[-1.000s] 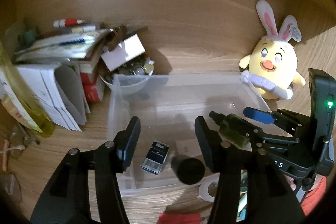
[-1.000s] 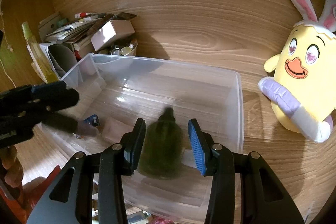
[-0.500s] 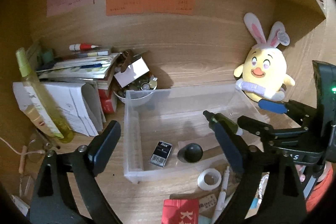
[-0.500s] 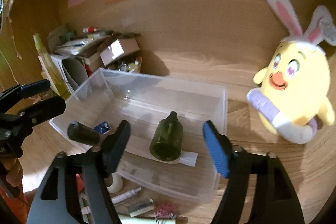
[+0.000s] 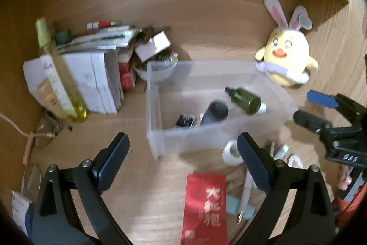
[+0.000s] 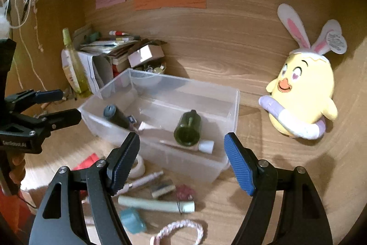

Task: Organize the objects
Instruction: 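Withdraw both grippers from the bin and move the left toward the red tea bag, then grasp the red tea bag with the left gripper while the right grasps the braided rope ring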

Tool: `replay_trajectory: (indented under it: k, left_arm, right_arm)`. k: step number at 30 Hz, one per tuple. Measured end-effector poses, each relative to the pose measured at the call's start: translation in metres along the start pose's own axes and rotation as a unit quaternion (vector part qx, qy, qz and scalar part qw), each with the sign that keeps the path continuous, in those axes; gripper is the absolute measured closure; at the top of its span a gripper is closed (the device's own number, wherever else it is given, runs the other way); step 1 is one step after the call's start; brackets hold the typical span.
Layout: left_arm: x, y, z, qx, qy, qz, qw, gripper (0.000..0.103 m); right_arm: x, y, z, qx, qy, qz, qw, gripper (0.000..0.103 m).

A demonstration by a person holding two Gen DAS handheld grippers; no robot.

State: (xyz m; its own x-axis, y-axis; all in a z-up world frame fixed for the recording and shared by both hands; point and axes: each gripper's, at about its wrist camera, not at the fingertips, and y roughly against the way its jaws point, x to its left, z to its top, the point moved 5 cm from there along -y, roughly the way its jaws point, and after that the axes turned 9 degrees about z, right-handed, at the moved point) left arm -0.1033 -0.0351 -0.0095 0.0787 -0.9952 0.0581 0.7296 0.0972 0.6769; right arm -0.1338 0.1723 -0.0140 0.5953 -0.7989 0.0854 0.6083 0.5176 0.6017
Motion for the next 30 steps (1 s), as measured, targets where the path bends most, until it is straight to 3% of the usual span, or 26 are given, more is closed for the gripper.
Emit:
replay_trajectory:
  k: [9, 16, 23, 30]
  left_arm:
    - [-0.002, -0.003, -0.047, 0.04, -0.013, 0.01, 0.9991, 0.007]
    - [-0.009, 0.005, -0.081, 0.062, -0.013, -0.005, 0.998, 0.007]
    - [-0.014, 0.006, -0.1, 0.075, -0.026, 0.003, 0.9969, 0.007]
    - [-0.013, -0.006, -0.113, 0.098, -0.018, 0.001, 0.995, 0.007]
  right_arm:
    - [0.005, 0.012, -0.038, 0.018, -0.015, 0.009, 1.0, 0.03]
    - [-0.001, 0.017, -0.079, 0.055, -0.043, 0.013, 0.997, 0.03]
    - [-0.005, 0.014, -0.113, 0.091, -0.061, 0.01, 0.994, 0.026]
    - [-0.006, 0.001, -0.125, 0.116, -0.063, 0.004, 0.991, 0.025]
